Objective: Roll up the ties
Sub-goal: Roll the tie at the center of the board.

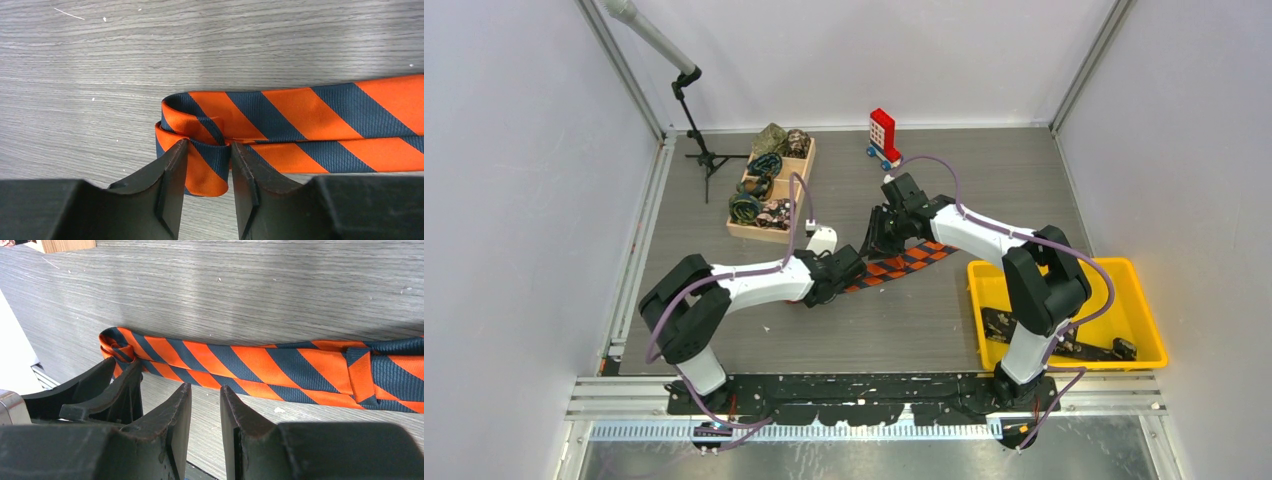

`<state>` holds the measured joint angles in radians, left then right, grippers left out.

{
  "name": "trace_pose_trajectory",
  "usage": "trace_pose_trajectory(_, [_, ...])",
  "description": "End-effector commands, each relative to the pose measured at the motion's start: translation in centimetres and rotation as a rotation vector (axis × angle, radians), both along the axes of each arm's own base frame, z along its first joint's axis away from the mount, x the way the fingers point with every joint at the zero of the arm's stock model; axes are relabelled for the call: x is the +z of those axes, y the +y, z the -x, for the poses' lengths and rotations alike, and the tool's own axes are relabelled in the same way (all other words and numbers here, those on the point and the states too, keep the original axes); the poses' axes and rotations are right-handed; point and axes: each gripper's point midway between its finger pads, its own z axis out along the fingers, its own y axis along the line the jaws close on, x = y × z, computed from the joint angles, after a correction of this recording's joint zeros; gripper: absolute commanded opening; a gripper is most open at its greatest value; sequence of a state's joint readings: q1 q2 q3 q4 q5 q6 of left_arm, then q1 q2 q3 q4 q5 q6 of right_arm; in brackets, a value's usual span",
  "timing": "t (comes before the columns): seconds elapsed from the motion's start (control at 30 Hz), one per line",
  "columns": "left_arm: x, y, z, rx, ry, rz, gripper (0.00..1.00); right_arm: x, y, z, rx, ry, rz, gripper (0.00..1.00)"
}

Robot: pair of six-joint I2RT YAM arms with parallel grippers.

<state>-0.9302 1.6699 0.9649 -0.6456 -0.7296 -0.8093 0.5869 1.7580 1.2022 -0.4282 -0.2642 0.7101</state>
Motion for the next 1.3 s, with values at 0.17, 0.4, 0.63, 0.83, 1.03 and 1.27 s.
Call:
trace_pose_trajectory(0.17, [2.6,-1.6,-0.5,0.015,-0.045,0.125,0.41,4.2,1.7,-0.3,0.021,-0.079,-0.077,0.33])
trace_pose_trajectory(0.4, [4.8,-1.0,-0.6,0.013,-0.068,0.183,0.45,4.7,3.2,0.5,0.049,-0.09,-0.103,0.33])
trace_pose_trajectory(0.63, [7.9,1.1,-0.1,0.026,-0.107,0.218,0.49,5.8,5.7,1.8,0.094,-0.104,-0.142,0.33])
trace_pose_trajectory(0.83, [8.7,4.6,0.9,0.046,-0.103,0.284,0.49,6.4,9.5,4.1,0.158,-0.108,-0.164,0.47])
trace_pose_trajectory(1.03, [7.7,7.9,1.8,0.11,-0.111,0.345,0.52,5.4,13.6,5.7,0.212,-0.084,-0.166,0.54])
trace_pose_trajectory(1.27, [5.6,9.3,2.3,0.176,-0.067,0.456,0.51,3.5,15.9,6.0,0.251,-0.06,-0.139,0.44])
